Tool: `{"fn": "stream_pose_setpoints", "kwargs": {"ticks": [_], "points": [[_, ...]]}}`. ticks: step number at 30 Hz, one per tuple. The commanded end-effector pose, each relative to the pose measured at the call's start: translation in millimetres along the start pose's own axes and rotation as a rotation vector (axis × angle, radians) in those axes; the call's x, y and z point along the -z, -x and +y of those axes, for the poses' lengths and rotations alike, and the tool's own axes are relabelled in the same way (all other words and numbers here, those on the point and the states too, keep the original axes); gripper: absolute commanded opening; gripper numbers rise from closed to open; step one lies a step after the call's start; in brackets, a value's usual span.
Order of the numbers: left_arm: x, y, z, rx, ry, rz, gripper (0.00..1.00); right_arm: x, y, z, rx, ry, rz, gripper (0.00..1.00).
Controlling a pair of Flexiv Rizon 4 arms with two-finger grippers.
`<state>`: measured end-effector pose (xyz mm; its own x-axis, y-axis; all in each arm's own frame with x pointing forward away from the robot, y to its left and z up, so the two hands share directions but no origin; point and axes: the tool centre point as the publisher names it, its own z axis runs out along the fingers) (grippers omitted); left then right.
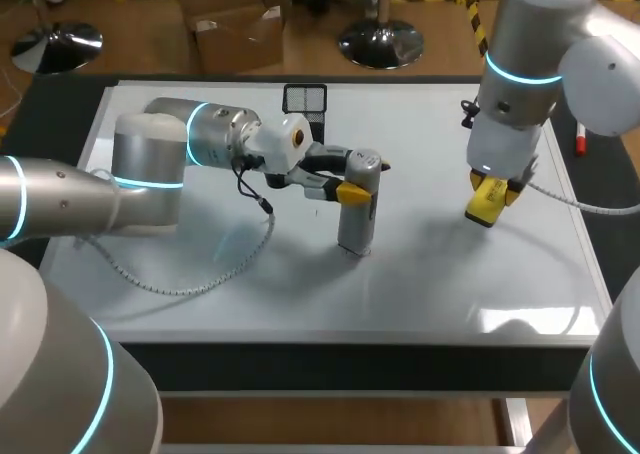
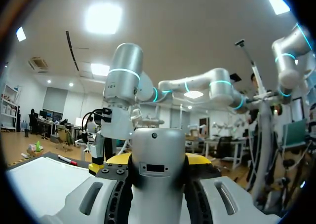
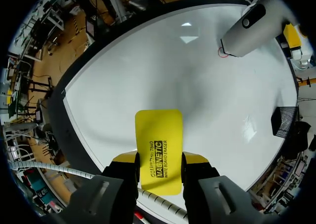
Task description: Pick up the inspection probe, press it on each red-marked spot on the whiteboard one by one, put down the probe, pick up the eraser, and wipe off all the red marks.
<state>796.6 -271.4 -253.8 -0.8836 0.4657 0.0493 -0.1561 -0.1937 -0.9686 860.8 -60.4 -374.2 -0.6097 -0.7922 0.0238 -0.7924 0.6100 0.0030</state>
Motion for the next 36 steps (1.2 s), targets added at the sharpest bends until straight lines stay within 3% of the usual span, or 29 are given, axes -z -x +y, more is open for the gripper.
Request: {"fn": "stream_pose_setpoints", "kwargs": {"ticks": [1, 20, 36], "points": [[0, 4.6, 3.8, 0.0, -0.004, 0.018, 0.0, 0, 0, 0, 0.002, -0.002, 0.002, 0.0], [5, 4.1, 14.7, 0.012, 0.039, 0.004, 0.0, 0, 0, 0, 0.002, -0.002, 0.002, 0.0], [6, 3.2, 15.6, -0.037, 0.199, 0.016, 0.0, 0, 0, 0, 0.002, -0.002, 0.002, 0.0]]}}
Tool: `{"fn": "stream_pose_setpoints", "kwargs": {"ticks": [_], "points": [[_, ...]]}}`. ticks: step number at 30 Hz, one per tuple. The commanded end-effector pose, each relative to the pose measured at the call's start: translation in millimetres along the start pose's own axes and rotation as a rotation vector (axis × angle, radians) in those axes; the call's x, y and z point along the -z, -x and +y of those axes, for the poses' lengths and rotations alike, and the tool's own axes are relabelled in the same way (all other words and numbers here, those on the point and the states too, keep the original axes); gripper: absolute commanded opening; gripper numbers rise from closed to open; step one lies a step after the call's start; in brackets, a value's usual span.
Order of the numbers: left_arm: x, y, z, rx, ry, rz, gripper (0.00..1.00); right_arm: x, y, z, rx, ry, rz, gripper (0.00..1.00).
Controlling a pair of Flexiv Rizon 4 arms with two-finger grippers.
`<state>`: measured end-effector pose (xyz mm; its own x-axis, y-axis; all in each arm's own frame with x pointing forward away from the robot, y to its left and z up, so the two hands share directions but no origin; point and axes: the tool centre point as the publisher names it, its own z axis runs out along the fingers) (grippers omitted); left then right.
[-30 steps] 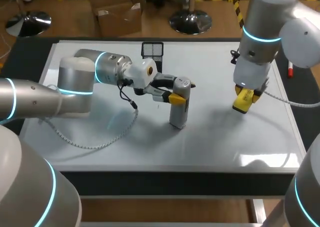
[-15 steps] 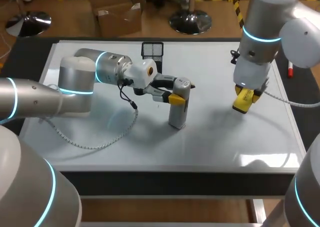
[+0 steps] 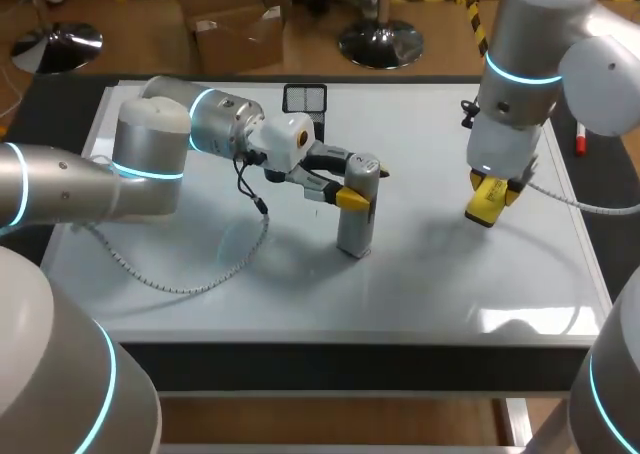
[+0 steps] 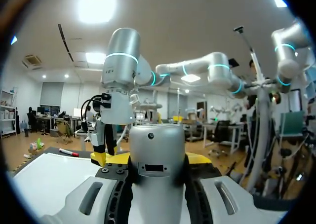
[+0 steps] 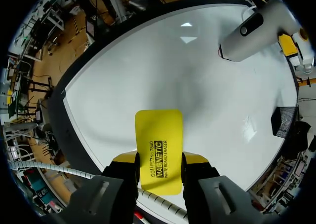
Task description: Pick up the inspection probe, press it on each red-marked spot on the whiteboard one by one, put down the probe, pick up the eraser, and wipe off all the red marks.
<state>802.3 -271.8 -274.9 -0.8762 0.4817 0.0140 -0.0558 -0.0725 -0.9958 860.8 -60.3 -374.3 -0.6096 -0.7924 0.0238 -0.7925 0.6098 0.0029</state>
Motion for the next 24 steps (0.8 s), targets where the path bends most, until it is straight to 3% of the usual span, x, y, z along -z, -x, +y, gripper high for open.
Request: {"fn": "stream_pose_setpoints", "kwargs": {"ticks": [1, 17, 24], "points": [[-1, -3.1, -4.1, -0.003, 0.035, -0.006, 0.0, 1, 0, 0, 0.001, -0.002, 0.002, 0.0], [-1, -3.4, -3.3, -0.007, 0.063, -0.002, 0.0, 1, 0, 0, 0.001, -0.002, 0.002, 0.0], [1, -3.6, -13.2, -0.017, 0.047, 0.008, 0.0, 1, 0, 0, 0.001, -0.002, 0.002, 0.0]]}}
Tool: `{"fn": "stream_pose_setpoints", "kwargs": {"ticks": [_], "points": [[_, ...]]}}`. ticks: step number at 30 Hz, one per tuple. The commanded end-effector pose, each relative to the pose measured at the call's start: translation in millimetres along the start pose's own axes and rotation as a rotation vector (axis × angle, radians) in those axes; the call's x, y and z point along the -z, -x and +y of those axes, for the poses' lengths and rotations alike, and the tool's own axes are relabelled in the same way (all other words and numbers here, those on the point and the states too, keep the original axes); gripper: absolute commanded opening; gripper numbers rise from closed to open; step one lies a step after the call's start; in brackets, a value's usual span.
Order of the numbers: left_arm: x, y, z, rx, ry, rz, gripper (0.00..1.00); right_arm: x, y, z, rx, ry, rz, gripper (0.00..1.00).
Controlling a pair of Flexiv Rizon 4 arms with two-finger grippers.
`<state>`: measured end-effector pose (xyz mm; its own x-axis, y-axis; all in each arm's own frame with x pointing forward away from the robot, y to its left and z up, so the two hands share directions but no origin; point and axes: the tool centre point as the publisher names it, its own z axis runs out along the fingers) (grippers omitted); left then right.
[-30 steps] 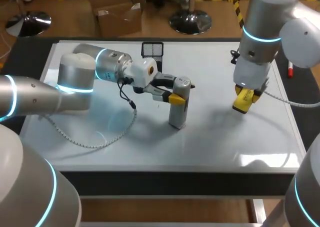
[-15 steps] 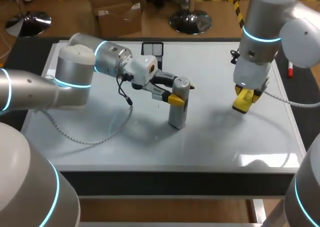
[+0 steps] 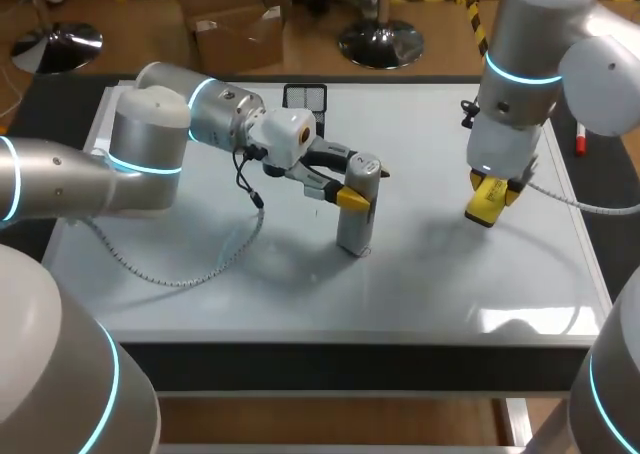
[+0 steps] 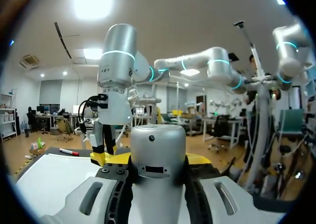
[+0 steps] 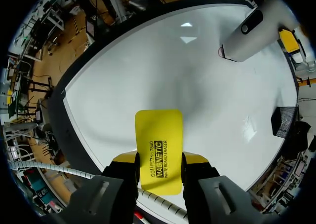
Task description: Pick up the inspection probe, press it on each red-marked spot on the whiteboard one by one, put down the probe, pick up the eraser, and wipe off all the red marks.
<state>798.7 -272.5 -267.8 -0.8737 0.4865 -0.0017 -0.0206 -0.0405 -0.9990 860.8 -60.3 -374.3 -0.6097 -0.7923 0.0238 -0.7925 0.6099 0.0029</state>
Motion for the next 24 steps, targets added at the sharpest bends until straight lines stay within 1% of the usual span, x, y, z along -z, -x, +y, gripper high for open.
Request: {"fn": "stream_pose_setpoints", "kwargs": {"ticks": [1, 6, 8, 12, 15, 17, 24], "points": [[6, -0.1, -8.3, -0.003, -0.007, 0.003, 0.0, 1, 0, 0, 0.002, -0.002, 0.002, 0.0], [16, 3.0, -18.9, 0.0, -0.017, 0.021, 0.0, 1, 0, 0, 0.002, -0.002, 0.002, 0.0], [21, 4.1, -23.0, -0.003, -0.005, 0.035, 0.0, 1, 0, 0, 0.002, -0.002, 0.002, 0.0], [35, 5.9, -31.6, -0.005, -0.009, 0.045, 0.0, 1, 0, 0, 0.002, -0.002, 0.002, 0.0], [47, 6.6, -37.5, -0.009, -0.015, 0.049, 0.0, 1, 0, 0, 0.002, -0.002, 0.002, 0.0], [56, 7.1, -41.6, -0.003, -0.031, 0.065, 0.0, 1, 0, 0, 0.002, -0.002, 0.002, 0.0], [85, 7.7, -50.2, -0.003, -0.013, 0.096, 0.0, 1, 0, 0, 0.002, -0.002, 0.002, 0.0]]}}
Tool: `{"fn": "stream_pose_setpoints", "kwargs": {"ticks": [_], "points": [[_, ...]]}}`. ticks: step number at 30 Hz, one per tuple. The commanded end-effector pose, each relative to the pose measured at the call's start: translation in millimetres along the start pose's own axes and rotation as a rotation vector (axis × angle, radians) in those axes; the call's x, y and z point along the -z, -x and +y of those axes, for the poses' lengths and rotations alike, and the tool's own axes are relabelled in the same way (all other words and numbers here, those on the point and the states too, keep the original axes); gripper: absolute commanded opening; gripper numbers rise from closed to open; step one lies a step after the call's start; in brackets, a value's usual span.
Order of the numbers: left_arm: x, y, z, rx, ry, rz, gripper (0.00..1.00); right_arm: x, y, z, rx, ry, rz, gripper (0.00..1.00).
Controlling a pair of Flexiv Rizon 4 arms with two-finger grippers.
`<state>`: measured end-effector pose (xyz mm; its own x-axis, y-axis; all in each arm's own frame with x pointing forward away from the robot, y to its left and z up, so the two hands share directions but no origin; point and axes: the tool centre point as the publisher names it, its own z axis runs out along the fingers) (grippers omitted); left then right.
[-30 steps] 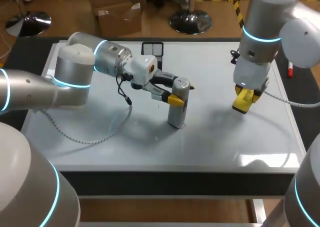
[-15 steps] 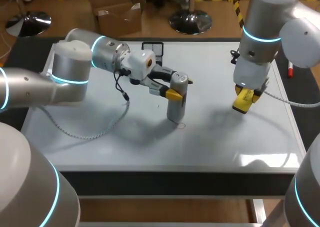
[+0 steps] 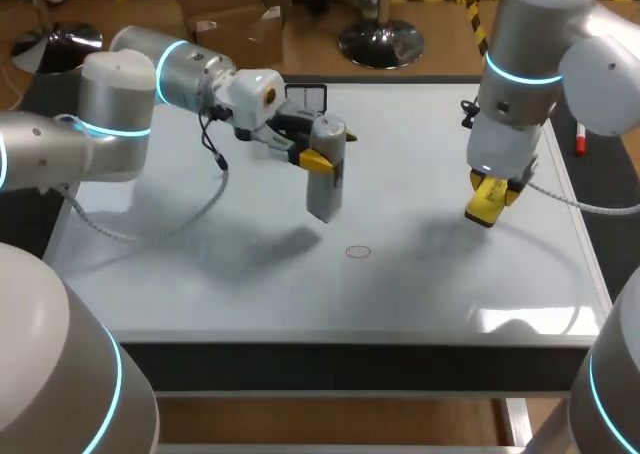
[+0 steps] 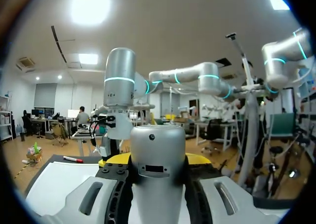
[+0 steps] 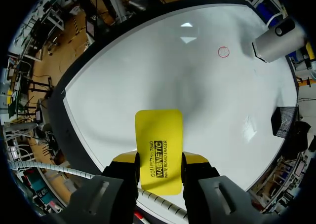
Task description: Pick up the inspection probe, press it on each red-marked spot on the whiteboard one by one, put down the probe, pick up the eraser, and wipe off all the red marks.
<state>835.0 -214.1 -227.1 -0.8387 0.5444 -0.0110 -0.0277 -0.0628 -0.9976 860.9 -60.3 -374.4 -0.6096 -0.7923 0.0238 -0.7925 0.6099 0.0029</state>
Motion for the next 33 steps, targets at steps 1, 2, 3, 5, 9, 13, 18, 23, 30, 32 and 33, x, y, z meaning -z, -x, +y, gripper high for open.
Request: {"fn": "stream_pose_setpoints", "kwargs": {"ticks": [1, 2, 3, 5, 9, 13, 18, 23, 30, 32, 33], "points": [[23, 2.7, -8.4, 0.003, 0.01, 0.028, 0.0, 1, 0, 0, 0.002, -0.002, 0.002, 0.0], [27, 2.3, -10.2, 0.001, 0.003, 0.032, 0.0, 1, 0, 0, 0.002, -0.002, 0.002, 0.0], [32, 2.4, -11.5, 0.001, 0.005, 0.027, 0.0, 1, 0, 0, 0.002, -0.002, 0.002, 0.0], [41, 1.7, -13.9, -0.002, 0.012, 0.029, 0.0, 1, 0, 0, 0.002, -0.002, 0.002, 0.0], [56, 1.1, -18.5, -0.003, 0.019, 0.032, 0.0, 1, 0, 0, 0.002, -0.002, 0.002, 0.0], [72, 1.5, -20.5, 0.0, 0.016, 0.022, 0.0, 1, 0, 0, 0.002, -0.002, 0.002, 0.0], [93, 3.4, -21.3, -0.001, 0.013, 0.011, 0.0, 1, 0, 0, 0.002, -0.002, 0.002, 0.0], [112, 7.2, -20.5, -0.012, -0.012, -0.005, 0.0, 1, 0, 0, 0.002, -0.002, 0.002, 0.0], [142, 13.9, -16.7, -0.011, -0.017, -0.008, 0.0, 1, 0, 0, 0.002, -0.002, 0.002, 0.0], [150, 15.3, -16.0, -0.009, -0.017, -0.012, 0.0, 1, 0, 0, 0.002, -0.002, 0.002, 0.0], [153, 15.5, -16.1, -0.009, -0.02, -0.015, 0.0, 1, 0, 0, 0.002, -0.002, 0.002, 0.0]]}}
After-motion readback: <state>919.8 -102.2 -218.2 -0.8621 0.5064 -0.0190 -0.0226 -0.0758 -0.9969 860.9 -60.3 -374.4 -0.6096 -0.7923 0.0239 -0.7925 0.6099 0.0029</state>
